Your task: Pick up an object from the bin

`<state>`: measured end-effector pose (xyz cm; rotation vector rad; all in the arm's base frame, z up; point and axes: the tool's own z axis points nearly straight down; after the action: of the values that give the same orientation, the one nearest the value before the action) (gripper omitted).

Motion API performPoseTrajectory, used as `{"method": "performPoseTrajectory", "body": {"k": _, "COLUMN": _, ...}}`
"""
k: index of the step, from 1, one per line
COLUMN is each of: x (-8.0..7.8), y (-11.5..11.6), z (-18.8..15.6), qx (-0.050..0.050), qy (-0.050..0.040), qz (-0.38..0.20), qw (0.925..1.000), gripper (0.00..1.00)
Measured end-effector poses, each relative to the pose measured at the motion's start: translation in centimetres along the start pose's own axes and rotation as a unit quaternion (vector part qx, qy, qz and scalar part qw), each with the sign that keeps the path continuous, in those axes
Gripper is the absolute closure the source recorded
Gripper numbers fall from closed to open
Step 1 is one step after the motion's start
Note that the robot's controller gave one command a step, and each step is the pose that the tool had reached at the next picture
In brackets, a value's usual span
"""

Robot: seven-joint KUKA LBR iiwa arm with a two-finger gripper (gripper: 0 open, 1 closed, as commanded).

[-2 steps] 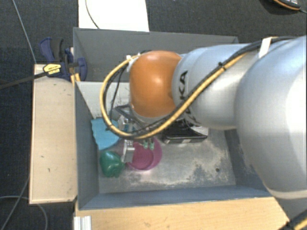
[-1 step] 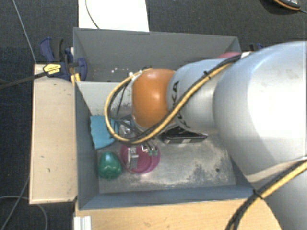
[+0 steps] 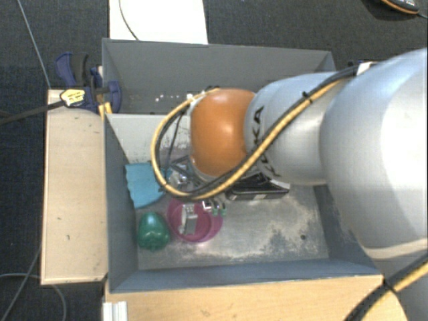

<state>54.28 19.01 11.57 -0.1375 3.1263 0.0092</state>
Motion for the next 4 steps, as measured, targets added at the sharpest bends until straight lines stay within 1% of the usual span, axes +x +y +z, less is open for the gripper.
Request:
{"method": "performPoseTrajectory", "body": {"k": 1, "x": 0.0, "y": -4.8, "z": 4.5, "qx": 0.002, "qy": 0.0057, "qz": 0.016, "qw": 0.9999, "gripper": 0.0}}
{"method": "performPoseTrajectory", "body": {"k": 3, "x": -0.7, "y": -2.5, "z": 3.2, "qx": -0.001, "qy": -0.0008, "qz": -0.016, "qw": 0.9999, "gripper": 0.0}}
{"method": "performPoseTrajectory", "body": {"k": 4, "x": -0.7, "y": -5.8, "z": 1.6, "qx": -0.001, "qy": -0.0025, "qz": -0.134, "qw": 0.9909, "gripper": 1.0}}
